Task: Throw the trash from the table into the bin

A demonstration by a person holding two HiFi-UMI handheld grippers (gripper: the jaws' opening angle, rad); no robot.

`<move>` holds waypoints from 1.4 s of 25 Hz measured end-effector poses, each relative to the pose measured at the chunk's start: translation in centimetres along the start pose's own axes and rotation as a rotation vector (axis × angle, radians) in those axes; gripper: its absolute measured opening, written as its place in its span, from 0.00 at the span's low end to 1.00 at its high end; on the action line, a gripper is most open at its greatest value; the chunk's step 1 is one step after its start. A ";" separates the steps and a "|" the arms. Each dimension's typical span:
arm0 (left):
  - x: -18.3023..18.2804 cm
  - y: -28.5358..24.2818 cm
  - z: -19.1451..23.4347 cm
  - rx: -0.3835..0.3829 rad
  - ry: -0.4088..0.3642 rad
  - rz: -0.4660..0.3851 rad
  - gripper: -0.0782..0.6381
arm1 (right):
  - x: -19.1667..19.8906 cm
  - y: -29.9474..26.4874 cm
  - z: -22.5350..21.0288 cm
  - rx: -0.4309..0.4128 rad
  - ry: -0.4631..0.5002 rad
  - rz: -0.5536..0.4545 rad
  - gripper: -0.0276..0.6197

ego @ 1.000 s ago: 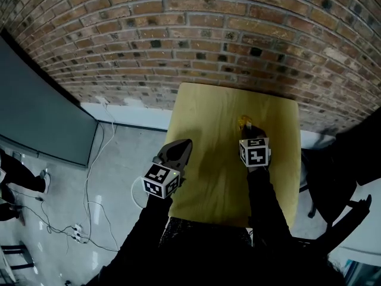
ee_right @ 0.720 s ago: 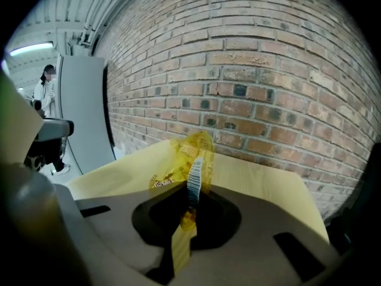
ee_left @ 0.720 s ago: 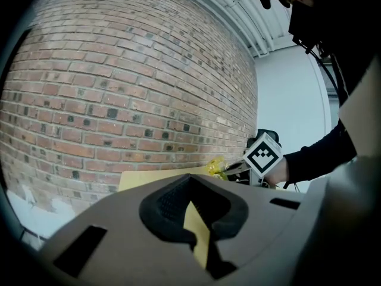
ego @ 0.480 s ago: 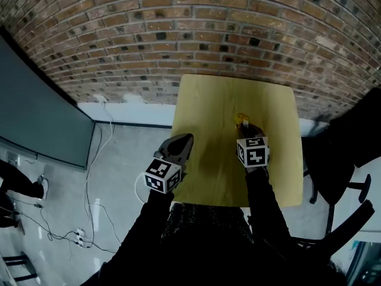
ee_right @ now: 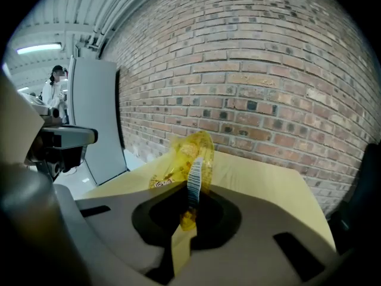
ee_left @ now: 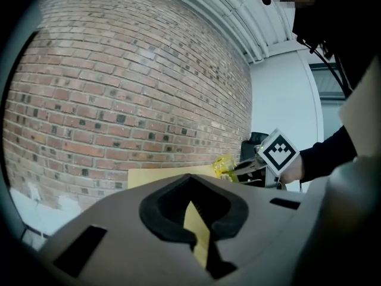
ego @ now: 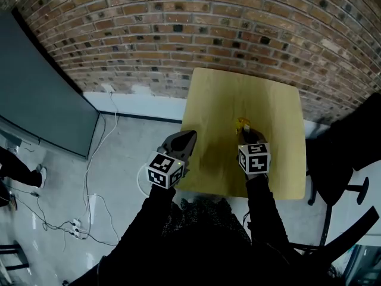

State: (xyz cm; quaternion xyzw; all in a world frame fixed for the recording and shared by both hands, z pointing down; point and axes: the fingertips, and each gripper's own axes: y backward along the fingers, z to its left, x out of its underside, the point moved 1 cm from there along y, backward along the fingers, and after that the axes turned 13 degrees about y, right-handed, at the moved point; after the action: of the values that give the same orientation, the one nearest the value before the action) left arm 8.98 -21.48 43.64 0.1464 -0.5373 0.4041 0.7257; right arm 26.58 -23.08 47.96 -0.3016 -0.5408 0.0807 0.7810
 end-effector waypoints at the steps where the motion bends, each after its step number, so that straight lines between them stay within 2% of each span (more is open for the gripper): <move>1: -0.1 0.3 0.1 -0.012 -0.002 -0.006 0.11 | 0.0 0.2 0.3 -0.009 0.002 -0.004 0.06; 7: 0.5 3.2 -0.7 -0.091 0.009 -0.045 0.11 | 0.3 1.5 1.8 -0.067 0.031 -0.024 0.06; 23: 4.2 15.4 -4.2 -0.361 0.069 -0.167 0.11 | 0.1 6.5 10.3 -0.275 0.139 -0.118 0.06; 29: 4.8 20.6 -2.2 -0.427 0.091 -0.207 0.11 | -2.0 6.4 16.0 -0.348 0.184 -0.150 0.06; 35: 5.0 26.0 2.1 -0.440 0.128 -0.232 0.11 | -4.6 5.2 22.3 -0.363 0.213 -0.143 0.06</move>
State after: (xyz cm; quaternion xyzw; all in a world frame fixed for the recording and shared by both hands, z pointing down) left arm -11.25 -4.33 43.16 0.0196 -0.5448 0.2000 0.8142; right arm 5.83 -12.42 46.56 -0.4050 -0.4807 -0.1057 0.7706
